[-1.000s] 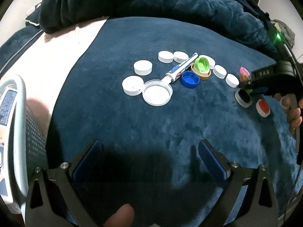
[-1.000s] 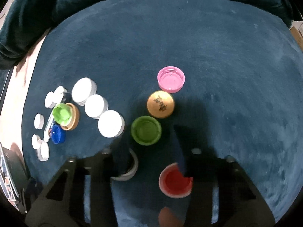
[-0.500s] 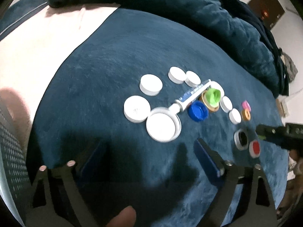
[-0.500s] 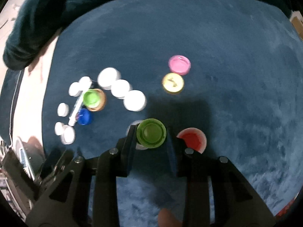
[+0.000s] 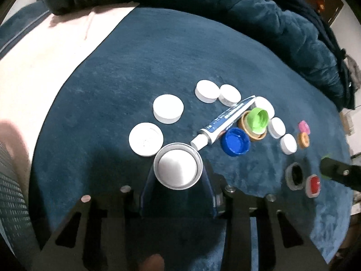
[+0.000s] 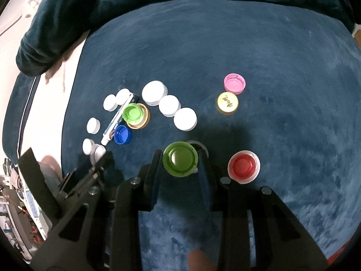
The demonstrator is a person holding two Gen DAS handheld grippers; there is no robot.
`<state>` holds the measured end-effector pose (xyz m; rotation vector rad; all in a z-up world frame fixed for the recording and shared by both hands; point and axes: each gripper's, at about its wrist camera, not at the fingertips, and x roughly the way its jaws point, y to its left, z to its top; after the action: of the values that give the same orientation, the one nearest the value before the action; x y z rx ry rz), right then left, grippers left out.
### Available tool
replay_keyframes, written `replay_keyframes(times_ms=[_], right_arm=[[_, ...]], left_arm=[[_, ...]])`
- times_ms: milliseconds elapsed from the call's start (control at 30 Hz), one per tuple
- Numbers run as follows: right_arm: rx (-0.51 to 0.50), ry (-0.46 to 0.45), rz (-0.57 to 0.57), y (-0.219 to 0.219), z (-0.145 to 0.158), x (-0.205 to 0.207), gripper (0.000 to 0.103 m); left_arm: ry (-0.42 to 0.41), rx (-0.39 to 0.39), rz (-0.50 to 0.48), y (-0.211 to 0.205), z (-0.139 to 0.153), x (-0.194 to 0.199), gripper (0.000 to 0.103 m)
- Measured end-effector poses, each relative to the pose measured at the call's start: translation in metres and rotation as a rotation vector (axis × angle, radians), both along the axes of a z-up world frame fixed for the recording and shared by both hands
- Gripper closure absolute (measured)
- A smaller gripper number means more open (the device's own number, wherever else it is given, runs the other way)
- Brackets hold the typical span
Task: Organize objects
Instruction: 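Grasp a lime green cap with the right gripper while the left grasps a large white lid, then carry the green cap and white lid over the basket with both grippers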
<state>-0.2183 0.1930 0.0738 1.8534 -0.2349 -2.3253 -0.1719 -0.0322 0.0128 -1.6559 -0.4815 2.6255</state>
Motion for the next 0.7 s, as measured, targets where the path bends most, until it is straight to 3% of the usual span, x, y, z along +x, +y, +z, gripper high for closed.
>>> replay_keyframes(times_ms=[67,333,700], right_arm=[[0.004,0.002,0.005,0.0,0.001,0.002,0.072],[-0.011,0.009,0.025,-0.008,0.005,0.016,0.072],[-0.121,0.033,0.081,-0.047,0.037,0.043,0.072]], left_arm=[[0.007,0.023,-0.013,-0.003,0.004,0.005,0.062],[0.054,-0.018,-0.071,-0.005,0.044,0.034,0.062],[0.144,-0.077,-0.04,-0.057,0.138,0.078,0.062]])
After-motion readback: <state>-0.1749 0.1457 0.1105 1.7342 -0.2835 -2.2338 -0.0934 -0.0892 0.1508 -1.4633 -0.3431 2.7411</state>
